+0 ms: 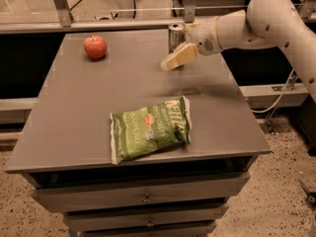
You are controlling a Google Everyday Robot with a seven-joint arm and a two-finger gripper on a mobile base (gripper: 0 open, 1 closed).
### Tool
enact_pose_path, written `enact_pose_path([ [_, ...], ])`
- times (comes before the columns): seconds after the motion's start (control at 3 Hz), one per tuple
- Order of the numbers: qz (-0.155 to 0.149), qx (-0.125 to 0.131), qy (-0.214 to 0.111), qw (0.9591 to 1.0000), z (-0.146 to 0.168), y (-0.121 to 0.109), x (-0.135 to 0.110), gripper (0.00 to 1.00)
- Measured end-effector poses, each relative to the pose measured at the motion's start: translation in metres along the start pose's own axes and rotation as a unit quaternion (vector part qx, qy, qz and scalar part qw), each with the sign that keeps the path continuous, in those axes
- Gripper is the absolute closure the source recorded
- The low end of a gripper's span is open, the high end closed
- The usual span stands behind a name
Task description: Knock redbull can over
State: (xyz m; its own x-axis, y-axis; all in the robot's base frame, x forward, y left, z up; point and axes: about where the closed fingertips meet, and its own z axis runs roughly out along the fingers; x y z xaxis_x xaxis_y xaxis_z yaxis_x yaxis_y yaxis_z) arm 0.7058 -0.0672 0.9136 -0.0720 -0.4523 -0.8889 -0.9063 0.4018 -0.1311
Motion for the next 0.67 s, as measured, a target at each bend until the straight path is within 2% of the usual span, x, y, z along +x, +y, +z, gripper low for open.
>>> enact_pose_path([
  [0.33,0.015,-0.055,-0.059,0.9966,0.019,0.031,-0.023,0.00],
  [0.67,0.013,-0.118,-0.115,0.9863,0.022,0.071,-0.061,0.00],
])
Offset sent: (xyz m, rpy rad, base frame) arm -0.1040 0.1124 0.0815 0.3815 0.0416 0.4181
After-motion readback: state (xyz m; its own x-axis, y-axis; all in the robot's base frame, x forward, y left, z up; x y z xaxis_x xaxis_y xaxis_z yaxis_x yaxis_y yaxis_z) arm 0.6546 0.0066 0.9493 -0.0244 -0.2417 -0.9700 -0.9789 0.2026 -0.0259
